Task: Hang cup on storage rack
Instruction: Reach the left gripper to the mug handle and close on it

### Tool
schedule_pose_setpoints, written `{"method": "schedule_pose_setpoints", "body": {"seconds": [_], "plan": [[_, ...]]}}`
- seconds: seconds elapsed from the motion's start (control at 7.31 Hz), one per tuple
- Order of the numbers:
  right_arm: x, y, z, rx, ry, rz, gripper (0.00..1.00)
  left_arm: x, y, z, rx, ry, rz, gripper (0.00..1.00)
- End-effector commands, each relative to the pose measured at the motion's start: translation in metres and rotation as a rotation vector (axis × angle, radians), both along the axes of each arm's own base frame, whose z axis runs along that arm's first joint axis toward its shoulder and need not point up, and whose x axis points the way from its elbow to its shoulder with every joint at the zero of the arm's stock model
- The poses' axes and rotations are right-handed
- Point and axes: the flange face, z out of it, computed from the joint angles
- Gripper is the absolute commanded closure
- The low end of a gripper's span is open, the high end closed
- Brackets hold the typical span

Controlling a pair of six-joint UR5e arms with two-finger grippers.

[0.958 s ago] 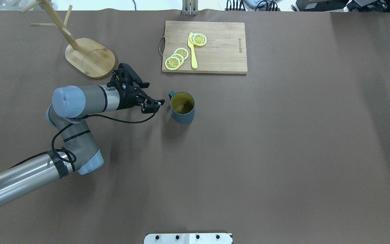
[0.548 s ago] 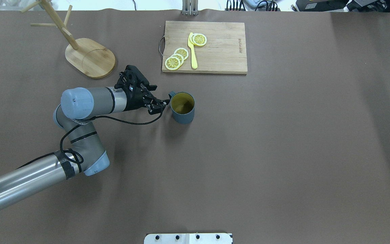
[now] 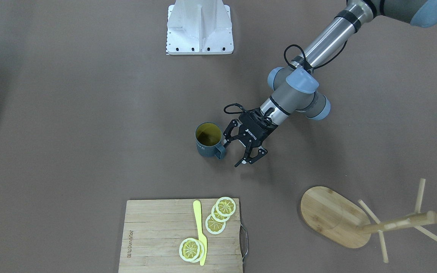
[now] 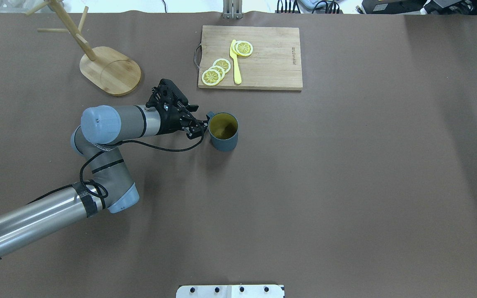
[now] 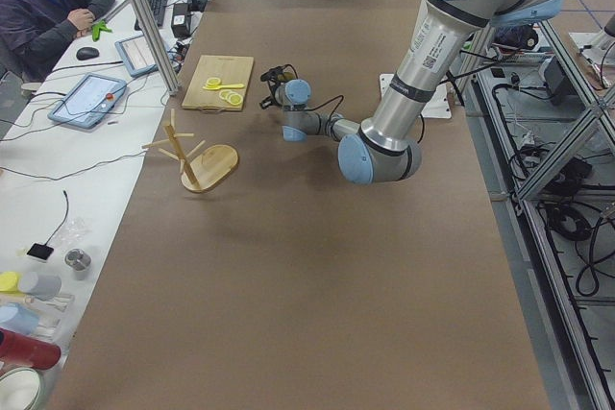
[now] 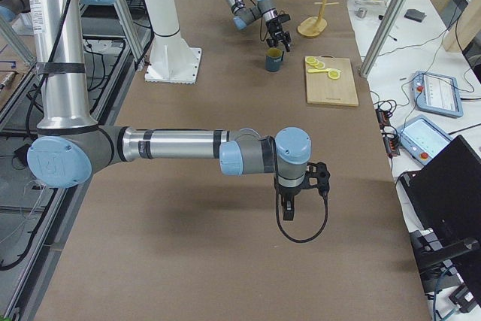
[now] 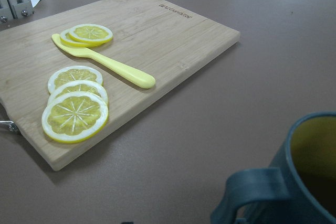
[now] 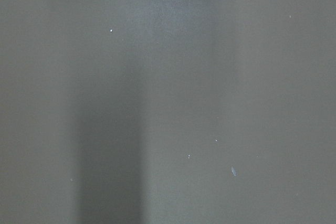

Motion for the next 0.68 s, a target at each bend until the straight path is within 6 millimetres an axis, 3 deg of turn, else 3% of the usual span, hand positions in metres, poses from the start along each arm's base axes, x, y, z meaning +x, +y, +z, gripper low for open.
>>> {"method": "schedule_pose_setpoints", "body": {"seconds": [0.0,0.41,0.55], "plan": [[0.0007,0.0005,0.0006,-0.001,0.000,0.001,0.00,0.0078,0.0070,-0.0044,0.004,0.004,0.017,0.31],[-0.0002,0.0005,0.0007,-0.004,-0.002,0.001,0.00,0.0104,0.0094,-0.0055,0.039,-0.010,0.022,0.52],[-0.0002,0.0005,0.0007,-0.004,-0.002,0.001,0.00,0.0105,0.0101,-0.0057,0.039,-0.009,0.028,0.54]]}}
